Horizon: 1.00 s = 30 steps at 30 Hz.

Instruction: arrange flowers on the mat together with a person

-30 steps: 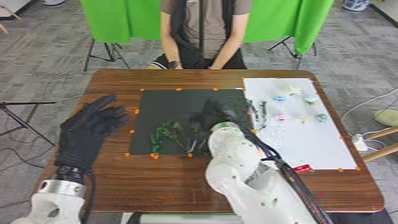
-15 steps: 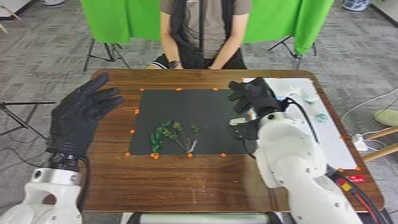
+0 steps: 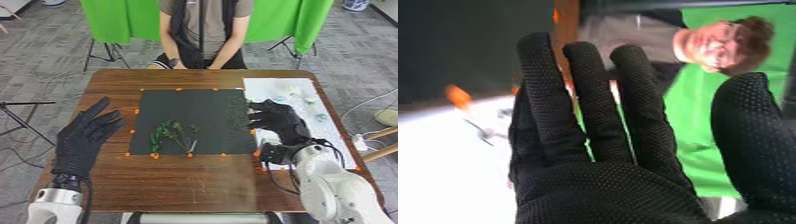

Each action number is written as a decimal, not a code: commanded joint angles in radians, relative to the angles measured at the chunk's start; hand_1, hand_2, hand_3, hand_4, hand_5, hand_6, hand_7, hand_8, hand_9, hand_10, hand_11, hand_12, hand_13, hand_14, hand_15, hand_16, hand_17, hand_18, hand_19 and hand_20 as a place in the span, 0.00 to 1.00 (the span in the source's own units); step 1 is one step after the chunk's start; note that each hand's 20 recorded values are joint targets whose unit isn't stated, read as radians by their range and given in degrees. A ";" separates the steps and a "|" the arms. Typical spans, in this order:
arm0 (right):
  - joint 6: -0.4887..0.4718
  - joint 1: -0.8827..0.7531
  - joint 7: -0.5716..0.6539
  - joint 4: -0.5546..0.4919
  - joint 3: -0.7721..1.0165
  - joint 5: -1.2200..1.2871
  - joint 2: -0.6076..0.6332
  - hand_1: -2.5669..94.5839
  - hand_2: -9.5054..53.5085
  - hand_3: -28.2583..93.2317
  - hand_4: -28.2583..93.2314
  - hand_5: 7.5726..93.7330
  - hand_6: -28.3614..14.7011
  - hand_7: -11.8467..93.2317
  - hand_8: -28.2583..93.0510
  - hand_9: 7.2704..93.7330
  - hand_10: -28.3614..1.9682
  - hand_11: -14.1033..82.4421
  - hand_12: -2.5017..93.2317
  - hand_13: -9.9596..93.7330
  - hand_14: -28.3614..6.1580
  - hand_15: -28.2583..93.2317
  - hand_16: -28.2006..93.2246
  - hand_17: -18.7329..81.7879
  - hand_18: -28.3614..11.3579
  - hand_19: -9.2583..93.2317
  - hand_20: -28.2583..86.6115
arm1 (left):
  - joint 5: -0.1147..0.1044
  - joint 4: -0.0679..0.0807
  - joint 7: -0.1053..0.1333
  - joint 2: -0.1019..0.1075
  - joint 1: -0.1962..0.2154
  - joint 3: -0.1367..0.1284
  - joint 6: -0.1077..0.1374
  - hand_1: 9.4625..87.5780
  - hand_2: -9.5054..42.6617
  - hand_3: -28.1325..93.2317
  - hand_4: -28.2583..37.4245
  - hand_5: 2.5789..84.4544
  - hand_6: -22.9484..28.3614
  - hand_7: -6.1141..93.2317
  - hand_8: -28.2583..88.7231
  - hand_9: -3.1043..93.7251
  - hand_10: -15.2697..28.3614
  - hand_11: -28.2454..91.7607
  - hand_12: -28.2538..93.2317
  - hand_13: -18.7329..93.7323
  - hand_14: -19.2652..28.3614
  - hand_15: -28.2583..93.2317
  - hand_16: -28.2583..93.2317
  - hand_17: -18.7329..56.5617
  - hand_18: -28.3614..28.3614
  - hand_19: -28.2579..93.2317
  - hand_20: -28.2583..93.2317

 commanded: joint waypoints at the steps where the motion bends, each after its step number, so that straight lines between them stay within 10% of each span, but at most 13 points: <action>1: -0.006 -0.037 -0.040 0.002 0.010 0.024 -0.020 0.23 0.20 0.93 0.00 0.58 0.59 0.23 0.13 0.60 0.31 0.31 0.15 0.56 0.17 0.59 0.30 0.25 0.21 0.62 0.37 | 0.005 0.029 0.005 -0.029 0.021 0.012 -0.039 0.13 0.36 0.85 0.00 0.42 0.62 0.15 0.17 0.42 0.86 0.43 0.32 0.42 1.00 0.63 0.14 0.15 0.97 0.74 0.18; 30: 0.029 -0.077 -0.124 -0.008 0.047 0.057 -0.012 0.22 0.19 0.93 0.00 0.54 0.60 0.23 0.13 0.58 0.31 0.29 0.15 0.56 0.18 0.57 0.31 0.25 0.21 0.60 0.39 | -0.001 0.035 -0.005 -0.053 0.001 0.052 -0.021 0.13 0.35 0.86 0.00 0.44 0.62 0.15 0.17 0.43 0.86 0.44 0.33 0.42 1.00 0.65 0.16 0.16 0.96 0.76 0.21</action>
